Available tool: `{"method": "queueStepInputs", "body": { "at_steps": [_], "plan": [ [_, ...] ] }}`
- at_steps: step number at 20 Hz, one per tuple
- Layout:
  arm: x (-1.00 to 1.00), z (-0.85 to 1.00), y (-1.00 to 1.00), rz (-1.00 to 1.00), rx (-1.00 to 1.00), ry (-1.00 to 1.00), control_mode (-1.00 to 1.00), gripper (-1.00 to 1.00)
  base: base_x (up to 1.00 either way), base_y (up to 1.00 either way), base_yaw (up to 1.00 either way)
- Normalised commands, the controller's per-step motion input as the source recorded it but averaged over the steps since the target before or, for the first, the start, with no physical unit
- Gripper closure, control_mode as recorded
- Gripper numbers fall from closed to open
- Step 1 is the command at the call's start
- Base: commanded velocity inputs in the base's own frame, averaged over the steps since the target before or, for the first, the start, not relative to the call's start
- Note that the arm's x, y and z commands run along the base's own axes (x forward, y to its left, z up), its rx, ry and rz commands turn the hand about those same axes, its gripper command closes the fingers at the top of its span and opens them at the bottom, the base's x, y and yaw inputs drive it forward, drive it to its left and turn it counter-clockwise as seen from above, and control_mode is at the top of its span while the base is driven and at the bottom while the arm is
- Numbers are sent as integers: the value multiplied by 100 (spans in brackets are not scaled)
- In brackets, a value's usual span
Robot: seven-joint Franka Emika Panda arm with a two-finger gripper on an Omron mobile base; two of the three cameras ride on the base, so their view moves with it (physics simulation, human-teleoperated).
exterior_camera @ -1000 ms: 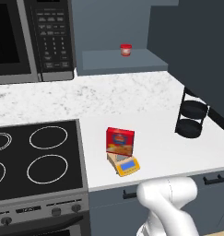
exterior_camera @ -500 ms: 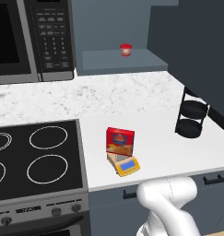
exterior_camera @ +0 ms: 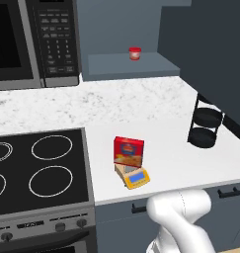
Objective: Pick the boxed food and place it on the digital scale for weighing, and close the cabinet.
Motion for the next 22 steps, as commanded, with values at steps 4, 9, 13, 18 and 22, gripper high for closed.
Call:
{"method": "queueStepInputs", "body": {
  "at_steps": [4,9,13,18,22],
  "plan": [
    [96,-24,0,4,0,-15,-100,-100,0,0,0],
    [92,-25,-15,7,1,-11,-100,-100,0,0,0],
    [88,-12,-5,11,6,-9,-100,-100,0,0,0],
    [30,14,24,11,5,-14,-100,-100,0,0,0],
    [0,45,53,3,0,-6,-100,-100,0,0,0]
  ]
}}
